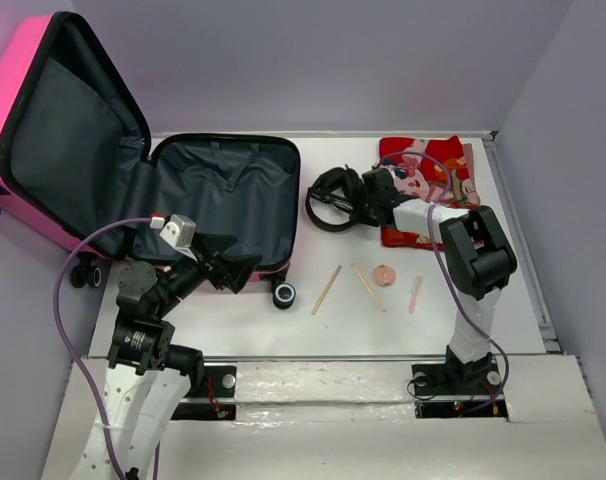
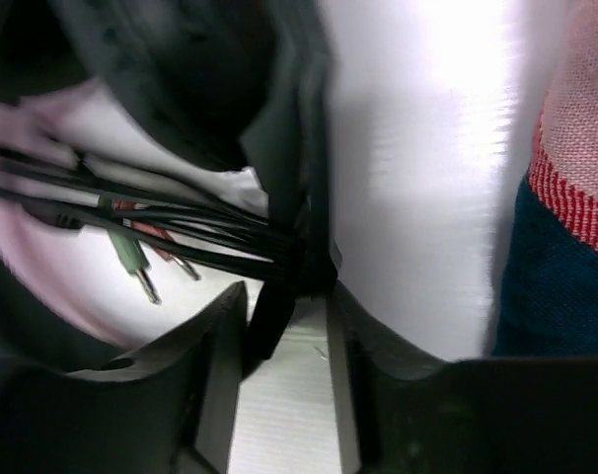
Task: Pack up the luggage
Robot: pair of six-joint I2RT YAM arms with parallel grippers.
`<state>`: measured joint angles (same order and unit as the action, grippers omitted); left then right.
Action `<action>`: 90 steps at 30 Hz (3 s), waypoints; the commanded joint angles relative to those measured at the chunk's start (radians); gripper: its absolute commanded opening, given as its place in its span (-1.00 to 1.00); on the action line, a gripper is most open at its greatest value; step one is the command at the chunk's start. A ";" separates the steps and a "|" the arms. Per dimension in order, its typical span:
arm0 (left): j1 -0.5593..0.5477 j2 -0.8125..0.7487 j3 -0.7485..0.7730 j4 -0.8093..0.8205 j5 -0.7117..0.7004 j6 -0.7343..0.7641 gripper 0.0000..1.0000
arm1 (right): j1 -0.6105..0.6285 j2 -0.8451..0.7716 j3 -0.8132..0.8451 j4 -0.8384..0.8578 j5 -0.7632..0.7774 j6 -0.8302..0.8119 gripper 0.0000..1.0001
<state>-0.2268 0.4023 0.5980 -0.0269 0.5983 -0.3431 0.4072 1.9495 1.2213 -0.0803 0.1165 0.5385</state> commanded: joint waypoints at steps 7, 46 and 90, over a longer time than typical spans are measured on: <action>0.010 0.007 -0.006 0.050 0.028 -0.007 0.98 | 0.008 -0.076 0.024 0.054 0.075 0.028 -0.86; 0.032 -0.034 0.016 -0.008 -0.097 -0.011 0.98 | 0.446 -0.480 -0.079 -0.062 0.147 -0.048 0.10; 0.035 -0.019 -0.001 0.018 -0.061 -0.028 0.98 | 0.552 -0.248 -0.149 -0.219 0.369 0.077 -0.86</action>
<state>-0.2005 0.3840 0.5980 -0.0566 0.5190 -0.3653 0.9535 1.7428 1.0050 -0.2924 0.3923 0.6353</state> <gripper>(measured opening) 0.990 0.096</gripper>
